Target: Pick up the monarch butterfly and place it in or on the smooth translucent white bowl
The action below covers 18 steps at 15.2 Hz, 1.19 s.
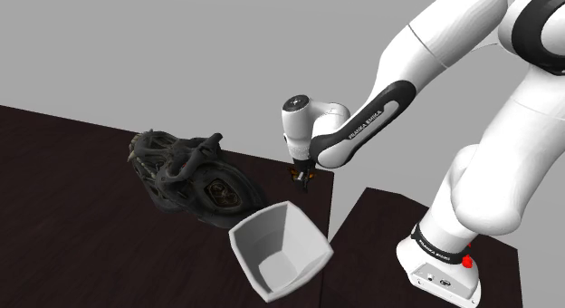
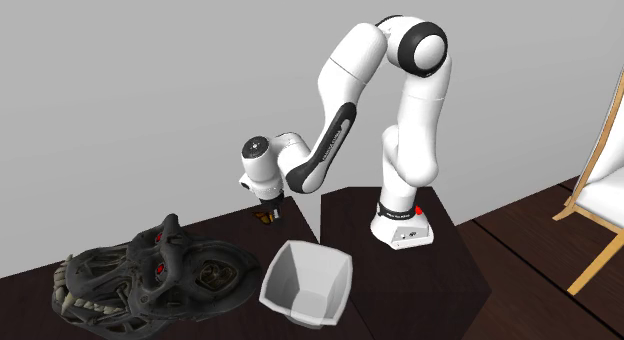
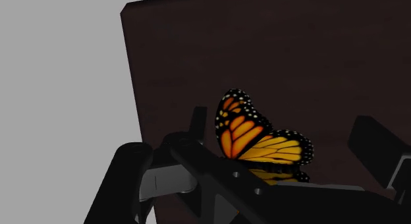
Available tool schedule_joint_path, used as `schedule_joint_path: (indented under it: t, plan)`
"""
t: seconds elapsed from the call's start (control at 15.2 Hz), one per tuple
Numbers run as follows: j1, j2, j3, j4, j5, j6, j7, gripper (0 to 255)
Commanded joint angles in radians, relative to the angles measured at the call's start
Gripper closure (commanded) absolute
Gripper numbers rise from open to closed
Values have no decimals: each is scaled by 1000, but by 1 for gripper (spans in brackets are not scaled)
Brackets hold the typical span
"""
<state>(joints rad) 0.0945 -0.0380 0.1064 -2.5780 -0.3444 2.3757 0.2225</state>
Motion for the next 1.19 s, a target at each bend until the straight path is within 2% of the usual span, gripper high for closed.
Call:
schedule_joint_path:
  t: [0.0,0.26,0.33,0.92,1.12]
  plan:
    - [0,2,0,0,-2,3,1,0]
    - [0,2,0,0,-2,3,1,0]
    - [0,2,0,0,-2,3,1,255]
    - [0,2,0,0,-2,3,1,255]
    - [3,-36,1,6,20,-39,-21,255]
